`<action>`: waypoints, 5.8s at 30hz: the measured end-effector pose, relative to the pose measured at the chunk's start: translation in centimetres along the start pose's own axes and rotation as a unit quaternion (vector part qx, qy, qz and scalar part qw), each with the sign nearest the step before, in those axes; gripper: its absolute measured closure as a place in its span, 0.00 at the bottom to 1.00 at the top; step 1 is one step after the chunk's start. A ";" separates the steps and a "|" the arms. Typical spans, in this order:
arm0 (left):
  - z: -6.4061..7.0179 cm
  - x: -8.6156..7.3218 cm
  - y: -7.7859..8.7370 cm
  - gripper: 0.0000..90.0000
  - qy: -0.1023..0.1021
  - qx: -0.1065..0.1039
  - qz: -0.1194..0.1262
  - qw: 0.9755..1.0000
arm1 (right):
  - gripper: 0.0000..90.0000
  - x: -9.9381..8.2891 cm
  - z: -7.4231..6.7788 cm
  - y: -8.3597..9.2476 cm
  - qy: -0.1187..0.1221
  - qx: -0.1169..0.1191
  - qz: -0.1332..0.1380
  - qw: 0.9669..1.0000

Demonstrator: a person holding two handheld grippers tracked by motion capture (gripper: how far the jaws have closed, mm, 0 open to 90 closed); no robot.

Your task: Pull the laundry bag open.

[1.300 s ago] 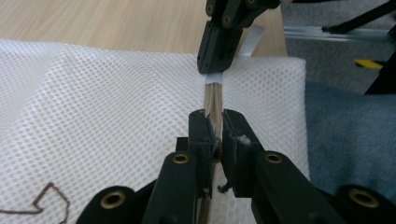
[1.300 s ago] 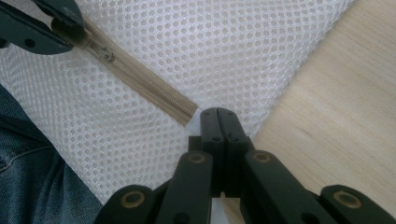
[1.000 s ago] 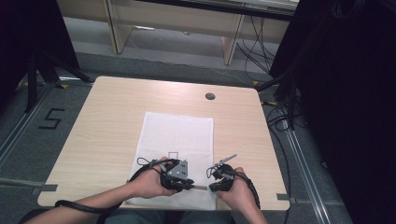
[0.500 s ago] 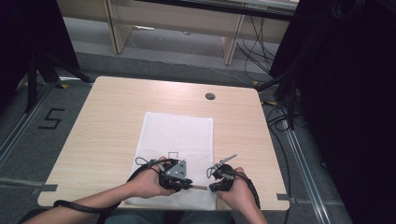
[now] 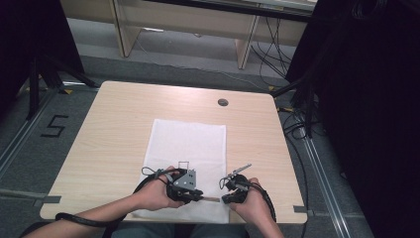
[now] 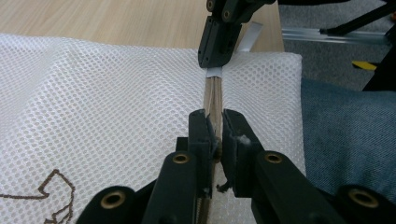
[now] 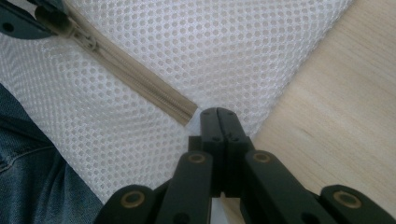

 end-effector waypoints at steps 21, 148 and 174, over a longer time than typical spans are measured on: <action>-0.1 -0.1 0.5 0.91 0.000 0.000 -0.001 1.000 | 1.00 0.0 0.0 0.0 -0.004 0.000 -0.001 1.000; -0.9 -1.8 5.3 0.91 0.015 0.013 0.009 1.000 | 1.00 0.1 -0.1 0.0 -0.001 0.002 -0.001 1.000; -1.2 -2.3 6.3 0.91 0.022 0.022 0.015 0.999 | 1.00 0.0 -0.1 0.0 -0.007 0.000 -0.004 1.000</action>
Point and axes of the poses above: each handheld gripper's, and its own axes: y roughly backward along the jaws, x roughly out of its top, z roughly to its right, the point moved 9 cm from there along -y, roughly forward along the jaws, and after that the axes turned 13 degrees about z, right-handed, at the moved point
